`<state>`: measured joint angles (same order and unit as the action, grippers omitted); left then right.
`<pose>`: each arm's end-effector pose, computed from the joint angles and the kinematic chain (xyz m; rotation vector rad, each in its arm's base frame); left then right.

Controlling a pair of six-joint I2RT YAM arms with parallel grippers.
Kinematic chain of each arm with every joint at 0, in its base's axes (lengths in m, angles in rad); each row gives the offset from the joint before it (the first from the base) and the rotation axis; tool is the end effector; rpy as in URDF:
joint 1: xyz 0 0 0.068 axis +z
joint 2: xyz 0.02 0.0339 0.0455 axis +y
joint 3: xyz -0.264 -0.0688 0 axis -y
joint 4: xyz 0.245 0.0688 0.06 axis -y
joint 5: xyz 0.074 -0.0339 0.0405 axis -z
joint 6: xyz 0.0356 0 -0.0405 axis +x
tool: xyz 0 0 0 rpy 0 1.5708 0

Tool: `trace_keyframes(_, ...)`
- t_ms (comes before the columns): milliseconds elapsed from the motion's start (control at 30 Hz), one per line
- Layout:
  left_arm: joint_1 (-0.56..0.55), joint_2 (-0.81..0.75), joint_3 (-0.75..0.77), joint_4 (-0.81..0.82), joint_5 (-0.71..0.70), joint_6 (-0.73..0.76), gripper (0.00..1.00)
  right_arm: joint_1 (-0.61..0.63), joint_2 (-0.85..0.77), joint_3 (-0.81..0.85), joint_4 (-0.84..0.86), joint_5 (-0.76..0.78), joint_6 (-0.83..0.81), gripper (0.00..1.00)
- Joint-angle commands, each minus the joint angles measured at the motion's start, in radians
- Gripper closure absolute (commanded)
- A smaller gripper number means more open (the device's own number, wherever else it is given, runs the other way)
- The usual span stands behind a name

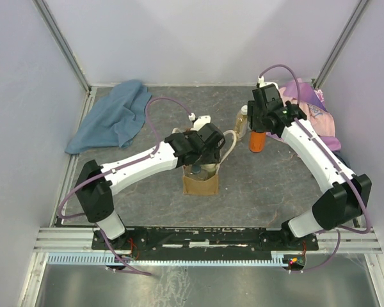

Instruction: Take the personal care products out of the canvas bag

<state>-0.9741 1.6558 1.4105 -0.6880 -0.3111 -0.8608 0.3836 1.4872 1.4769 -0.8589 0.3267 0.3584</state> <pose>0.2107 -0.2907 0.2886 0.0123 2.4874 -0.4141 0.2946 0.1066 0.3518 0.1133 2.3774 -0.0497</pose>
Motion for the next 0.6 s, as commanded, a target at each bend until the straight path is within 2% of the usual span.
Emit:
trace_keyframes(0,-0.035,0.078,0.01,-0.153,-0.016,0.019,0.37,-0.008,-0.027,-0.043,0.175,0.007,0.031,0.57)
trace_keyframes(100,-0.044,0.076,0.01,-0.176,-0.047,0.013,0.37,-0.011,-0.019,-0.071,0.201,-0.002,0.041,0.58)
trace_keyframes(200,-0.044,0.08,0.01,-0.197,-0.062,0.01,0.42,-0.014,-0.012,-0.108,0.242,-0.007,0.055,0.58)
trace_keyframes(400,-0.044,0.086,0.011,-0.229,-0.073,-0.018,0.77,-0.015,0.009,-0.184,0.344,-0.017,0.08,0.58)
trace_keyframes(467,-0.044,0.078,0.015,-0.229,-0.075,-0.021,0.93,-0.015,0.024,-0.199,0.366,-0.014,0.08,0.58)
trace_keyframes(500,-0.044,0.07,0.022,-0.228,-0.081,-0.02,0.97,-0.015,0.032,-0.205,0.376,-0.012,0.081,0.58)
trace_keyframes(567,-0.043,0.057,0.042,-0.231,-0.093,-0.015,0.97,-0.014,0.05,-0.216,0.393,-0.018,0.079,0.57)
